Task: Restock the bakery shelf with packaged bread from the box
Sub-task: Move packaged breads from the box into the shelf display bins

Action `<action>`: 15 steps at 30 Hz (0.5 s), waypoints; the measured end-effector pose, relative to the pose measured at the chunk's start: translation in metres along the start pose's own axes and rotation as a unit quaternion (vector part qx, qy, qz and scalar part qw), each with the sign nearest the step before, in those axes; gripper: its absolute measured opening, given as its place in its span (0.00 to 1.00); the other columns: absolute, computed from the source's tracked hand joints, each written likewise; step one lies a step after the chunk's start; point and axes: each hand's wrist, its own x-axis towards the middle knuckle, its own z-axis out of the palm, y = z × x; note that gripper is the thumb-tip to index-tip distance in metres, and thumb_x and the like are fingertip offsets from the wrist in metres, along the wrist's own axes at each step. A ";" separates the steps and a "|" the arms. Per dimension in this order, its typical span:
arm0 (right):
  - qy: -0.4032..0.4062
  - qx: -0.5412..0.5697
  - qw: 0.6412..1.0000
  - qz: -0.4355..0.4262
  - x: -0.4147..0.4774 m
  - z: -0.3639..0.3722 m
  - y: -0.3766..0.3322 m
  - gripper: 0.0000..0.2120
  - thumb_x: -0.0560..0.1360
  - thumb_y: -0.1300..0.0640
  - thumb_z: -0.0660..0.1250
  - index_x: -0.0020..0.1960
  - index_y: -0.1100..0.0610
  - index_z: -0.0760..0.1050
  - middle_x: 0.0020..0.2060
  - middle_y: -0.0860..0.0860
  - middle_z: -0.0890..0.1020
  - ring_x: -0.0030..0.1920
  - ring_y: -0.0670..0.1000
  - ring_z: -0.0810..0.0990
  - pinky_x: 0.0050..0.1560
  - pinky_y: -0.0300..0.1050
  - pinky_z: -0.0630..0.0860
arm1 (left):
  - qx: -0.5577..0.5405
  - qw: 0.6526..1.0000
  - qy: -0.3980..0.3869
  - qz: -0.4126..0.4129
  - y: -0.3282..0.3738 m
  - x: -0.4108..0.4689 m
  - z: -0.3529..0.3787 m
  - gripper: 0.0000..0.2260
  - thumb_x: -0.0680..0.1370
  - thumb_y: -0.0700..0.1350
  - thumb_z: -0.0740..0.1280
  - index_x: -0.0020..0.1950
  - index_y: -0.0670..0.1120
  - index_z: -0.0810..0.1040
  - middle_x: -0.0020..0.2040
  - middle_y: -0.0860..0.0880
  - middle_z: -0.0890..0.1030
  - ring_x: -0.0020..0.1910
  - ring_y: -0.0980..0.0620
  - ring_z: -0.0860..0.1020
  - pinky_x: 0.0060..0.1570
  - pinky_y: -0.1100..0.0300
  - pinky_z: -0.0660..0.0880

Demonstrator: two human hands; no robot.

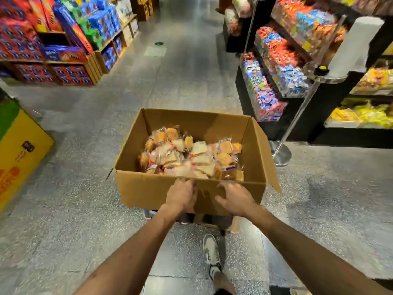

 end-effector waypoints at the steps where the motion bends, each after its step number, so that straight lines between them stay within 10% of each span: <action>1: -0.006 0.012 1.000 0.000 0.024 -0.003 0.004 0.21 0.79 0.48 0.65 0.70 0.53 0.70 0.63 0.52 0.77 0.61 0.54 0.76 0.59 0.48 0.74 | -0.003 1.000 0.004 -0.012 -0.007 0.019 0.002 0.13 0.83 0.50 0.58 0.63 0.47 0.75 0.60 0.43 0.78 0.58 0.43 0.75 0.57 0.48 0.75; 10: -0.122 0.071 0.988 0.057 0.267 0.001 0.052 0.18 0.78 0.52 0.66 0.65 0.58 0.70 0.54 0.54 0.77 0.52 0.53 0.76 0.49 0.48 0.74 | -0.108 0.977 -0.090 -0.160 -0.070 0.184 0.051 0.17 0.80 0.55 0.63 0.65 0.47 0.75 0.60 0.43 0.79 0.61 0.43 0.75 0.59 0.50 0.74; 15: -0.166 -0.002 0.985 0.043 0.378 0.019 0.064 0.23 0.81 0.49 0.63 0.71 0.59 0.66 0.67 0.59 0.73 0.63 0.61 0.75 0.59 0.50 0.73 | -0.115 0.963 -0.149 -0.194 -0.095 0.259 0.096 0.16 0.80 0.50 0.64 0.65 0.44 0.75 0.59 0.41 0.80 0.60 0.41 0.77 0.57 0.50 0.75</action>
